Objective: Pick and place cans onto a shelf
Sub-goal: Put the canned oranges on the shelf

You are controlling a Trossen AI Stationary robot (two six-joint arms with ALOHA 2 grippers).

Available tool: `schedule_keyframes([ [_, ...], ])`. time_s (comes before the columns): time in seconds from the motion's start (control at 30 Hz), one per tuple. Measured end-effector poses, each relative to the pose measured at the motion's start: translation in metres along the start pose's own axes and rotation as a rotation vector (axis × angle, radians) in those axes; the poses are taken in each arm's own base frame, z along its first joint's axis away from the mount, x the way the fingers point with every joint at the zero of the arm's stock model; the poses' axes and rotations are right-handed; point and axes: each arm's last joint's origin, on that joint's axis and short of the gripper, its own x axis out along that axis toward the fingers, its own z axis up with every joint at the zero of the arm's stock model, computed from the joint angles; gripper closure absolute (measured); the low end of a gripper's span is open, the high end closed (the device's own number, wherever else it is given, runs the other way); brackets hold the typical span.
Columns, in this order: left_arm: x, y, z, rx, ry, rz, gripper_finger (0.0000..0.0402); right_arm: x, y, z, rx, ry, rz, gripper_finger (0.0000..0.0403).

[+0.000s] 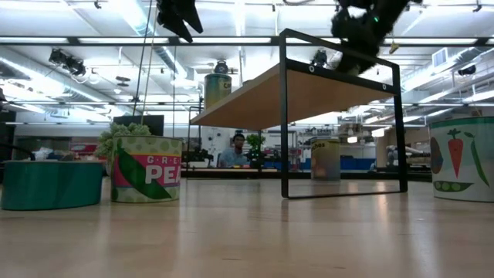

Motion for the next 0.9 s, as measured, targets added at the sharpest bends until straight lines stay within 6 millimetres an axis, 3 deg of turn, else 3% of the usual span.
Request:
schedule_keyframes([
  [0.1,0.0,0.0,0.0,0.009,0.0,0.0,0.0004,-0.003,-0.001,0.024,0.016,-0.009,0.005,0.0082],
  [0.23,0.0,0.0,0.0,0.014,0.0,0.0,0.0004,0.006,0.002,0.054,0.015,-0.013,0.063,0.0082],
  [0.47,0.0,0.0,0.0,-0.01,0.004,0.0,0.0004,0.026,0.02,0.09,-0.05,-0.016,0.119,0.0082],
  [0.67,0.0,0.0,-0.001,-0.009,0.013,-0.001,0.0004,0.052,0.037,0.106,-0.082,0.031,0.162,0.0082],
  [0.9,0.0,0.0,-0.002,-0.008,0.023,-0.002,0.0004,0.081,0.046,0.107,-0.103,0.106,0.123,0.0082],
])
